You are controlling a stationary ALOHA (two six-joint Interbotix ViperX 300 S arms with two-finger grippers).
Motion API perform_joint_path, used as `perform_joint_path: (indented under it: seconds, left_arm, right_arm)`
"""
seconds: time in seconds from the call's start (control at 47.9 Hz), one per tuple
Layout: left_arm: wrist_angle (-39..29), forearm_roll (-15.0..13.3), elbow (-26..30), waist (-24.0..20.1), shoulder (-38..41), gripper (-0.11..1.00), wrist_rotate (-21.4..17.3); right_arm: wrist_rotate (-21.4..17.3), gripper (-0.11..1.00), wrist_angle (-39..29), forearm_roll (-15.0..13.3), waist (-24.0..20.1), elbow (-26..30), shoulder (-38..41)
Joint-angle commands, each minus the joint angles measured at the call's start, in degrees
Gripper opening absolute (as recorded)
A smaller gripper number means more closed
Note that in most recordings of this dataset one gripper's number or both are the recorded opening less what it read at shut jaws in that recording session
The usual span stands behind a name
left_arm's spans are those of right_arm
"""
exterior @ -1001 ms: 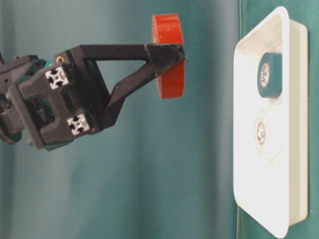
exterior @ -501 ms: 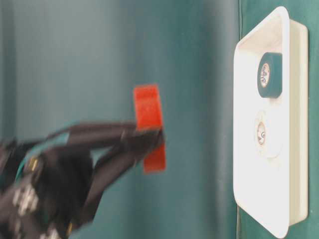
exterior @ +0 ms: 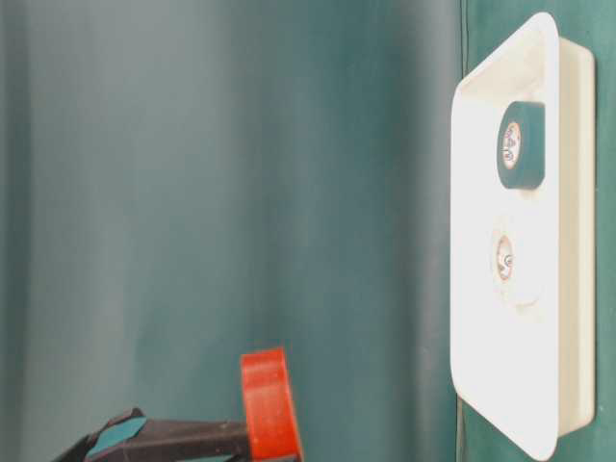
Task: Pick up the tape from a random location and place it into the white case.
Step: 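Lift the orange-red tape roll and carry it over the white tray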
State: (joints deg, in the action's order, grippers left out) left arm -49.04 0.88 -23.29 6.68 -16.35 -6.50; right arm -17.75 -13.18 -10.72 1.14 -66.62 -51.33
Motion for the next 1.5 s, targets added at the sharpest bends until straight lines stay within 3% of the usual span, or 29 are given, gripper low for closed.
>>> perform_joint_path:
  seconds: [0.0, 0.563, 1.231, 1.481]
  left_arm:
    - [1.5, -0.1, 0.4, 0.2, -1.6, 0.22, -0.2]
    - [2.0, 0.0, 2.8, -1.5, 0.8, 0.22, -0.2]
    - [4.8, 0.0, 7.5, -18.9, 7.8, 0.22, -0.2]
    - [5.1, -0.1, 7.4, -21.4, 8.8, 0.22, -0.2]
  right_arm:
    - [0.1, 0.86, 0.3, -0.2, -0.1, 1.3, 0.3]
    - [0.0, 0.86, 0.1, -0.2, -0.1, 1.3, 0.3]
    - [0.0, 0.86, -0.4, -0.2, -0.1, 1.3, 0.3]
    - [0.0, 0.86, -0.7, -0.2, -0.1, 1.3, 0.3]
